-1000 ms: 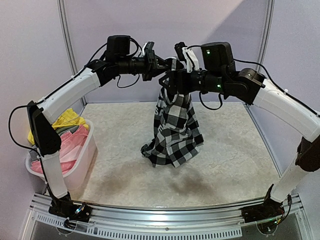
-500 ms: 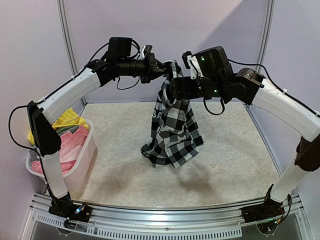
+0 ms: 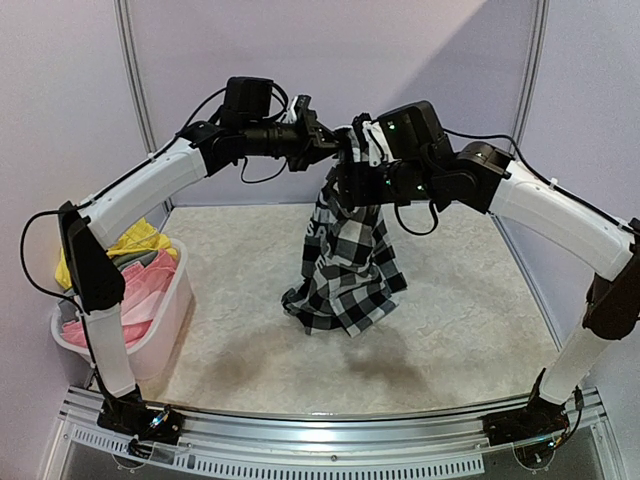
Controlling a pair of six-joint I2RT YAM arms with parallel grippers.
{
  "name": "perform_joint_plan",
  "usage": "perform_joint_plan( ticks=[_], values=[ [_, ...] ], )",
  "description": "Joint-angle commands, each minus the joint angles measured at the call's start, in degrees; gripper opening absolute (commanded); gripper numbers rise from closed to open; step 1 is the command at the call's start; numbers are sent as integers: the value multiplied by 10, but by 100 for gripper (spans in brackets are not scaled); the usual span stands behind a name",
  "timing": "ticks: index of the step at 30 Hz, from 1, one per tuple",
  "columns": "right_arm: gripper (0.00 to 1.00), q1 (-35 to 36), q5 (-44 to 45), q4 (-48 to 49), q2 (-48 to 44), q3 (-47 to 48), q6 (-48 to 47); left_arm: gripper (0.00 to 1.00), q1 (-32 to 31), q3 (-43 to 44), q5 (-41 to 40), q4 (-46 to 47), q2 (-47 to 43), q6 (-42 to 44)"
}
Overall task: Fold and stack the mixed laundry pile
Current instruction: Pass from the left arm to the right
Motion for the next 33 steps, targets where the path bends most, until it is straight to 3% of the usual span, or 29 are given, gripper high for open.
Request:
perform_joint_plan(
  ticks=[1,5,11,12,14,16,17,20,24,27,33],
  values=[
    [75,-1,-25,2,25,27,4,0,-12,3,-13,7,15,-6],
    [49,-1,-3,-18,38,46,8,0,-15,3,-15,2,17,-3],
    [3,-1,16,-38,52,74,11,0,-16,-2,-22,-17,8,17],
    [0,0,15,-34,49,74,11,0,-16,-1,-24,-25,5,27],
    [0,-1,12,-15,40,74,9,15,-14,-1,-24,-44,-5,55],
    [0,-1,17,9,29,75,5,50,-10,0,-21,-73,-17,101],
    [0,-1,26,24,21,76,3,62,-9,0,-28,-97,-25,124],
    [0,-1,77,60,7,93,-1,82,-5,-14,-69,-177,-56,188],
    [0,-1,151,93,12,130,-19,86,-1,-88,-128,-228,-118,241],
    [0,-1,208,125,25,153,-44,86,-1,-196,-166,-230,-176,265],
    [0,-1,301,181,78,243,-117,80,-31,-395,-152,-191,-276,322]
  ],
)
